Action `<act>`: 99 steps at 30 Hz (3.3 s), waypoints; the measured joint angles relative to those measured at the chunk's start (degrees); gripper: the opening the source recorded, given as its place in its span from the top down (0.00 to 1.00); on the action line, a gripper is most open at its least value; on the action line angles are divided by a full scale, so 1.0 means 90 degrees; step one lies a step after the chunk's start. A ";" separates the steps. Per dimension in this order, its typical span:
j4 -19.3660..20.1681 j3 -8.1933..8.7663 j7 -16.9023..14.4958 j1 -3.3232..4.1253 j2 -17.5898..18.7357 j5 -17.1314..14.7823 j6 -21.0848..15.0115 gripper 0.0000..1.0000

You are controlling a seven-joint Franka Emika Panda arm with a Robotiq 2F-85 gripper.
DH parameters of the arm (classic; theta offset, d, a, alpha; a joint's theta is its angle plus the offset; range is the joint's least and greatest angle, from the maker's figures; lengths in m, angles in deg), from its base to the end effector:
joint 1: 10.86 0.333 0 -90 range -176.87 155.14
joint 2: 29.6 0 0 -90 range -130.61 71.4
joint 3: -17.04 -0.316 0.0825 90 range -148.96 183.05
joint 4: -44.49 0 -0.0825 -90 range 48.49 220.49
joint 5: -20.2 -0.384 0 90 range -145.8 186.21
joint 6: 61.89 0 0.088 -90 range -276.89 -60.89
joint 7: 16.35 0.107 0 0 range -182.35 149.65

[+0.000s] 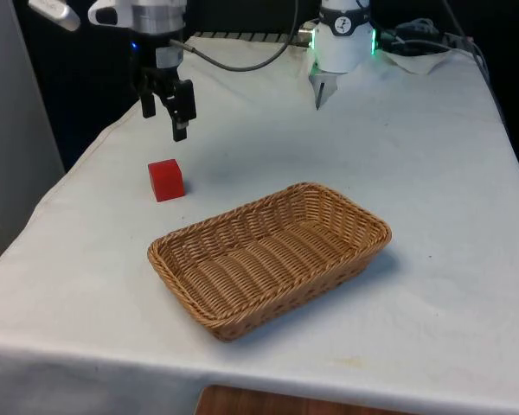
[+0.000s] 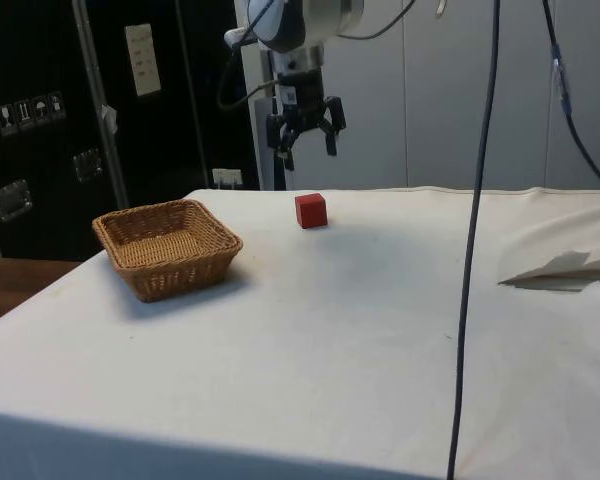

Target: Pick up the cube and place it into the basket.

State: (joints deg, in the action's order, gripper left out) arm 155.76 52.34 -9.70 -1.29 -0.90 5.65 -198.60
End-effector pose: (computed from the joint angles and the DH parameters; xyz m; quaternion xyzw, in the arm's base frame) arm 0.5710 -0.2509 0.2699 0.9408 -0.3341 0.0172 0.0548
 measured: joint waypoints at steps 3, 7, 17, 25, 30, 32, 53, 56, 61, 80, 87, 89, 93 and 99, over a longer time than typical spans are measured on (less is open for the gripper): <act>-0.0006 -0.0019 0.0134 0.0006 0.0057 0.0000 -0.0070 0.00; -0.0025 -0.0032 0.0325 0.0006 0.0146 0.0000 -0.0153 0.00; -0.0076 -0.0057 0.0726 0.0006 0.0363 0.0000 -0.0337 0.00; -0.0108 -0.0070 0.1082 0.0006 0.0547 0.0000 -0.0484 0.00; -0.0108 -0.0070 0.1292 0.0006 0.0643 0.0000 -0.0586 0.00; -0.0108 -0.0070 0.1381 0.0006 0.0681 0.0000 -0.0630 0.00; -0.0108 -0.0070 0.2107 -0.0006 0.1070 -0.0083 -0.1089 0.00; -0.0108 -0.0070 0.2145 -0.0006 0.1101 -0.0115 -0.1120 0.00; -0.0115 -0.0102 0.2317 0.0006 0.1165 -0.0127 -0.1216 0.00; -0.0115 -0.0153 0.2820 0.0025 0.1305 -0.0293 -0.1432 0.00; -0.0115 -0.0166 0.2827 0.0025 0.1324 -0.0509 -0.1490 0.00; -0.0108 -0.0178 0.2827 0.0025 0.1331 -0.0579 -0.1515 0.00; -0.0102 -0.0191 0.2827 0.0025 0.1362 -0.0726 -0.1579 0.00; -0.0064 -0.0204 0.2820 0.0025 0.1432 -0.0904 -0.1700 0.00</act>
State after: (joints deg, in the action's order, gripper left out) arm 155.19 50.50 15.68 -1.07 11.99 -2.49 -213.89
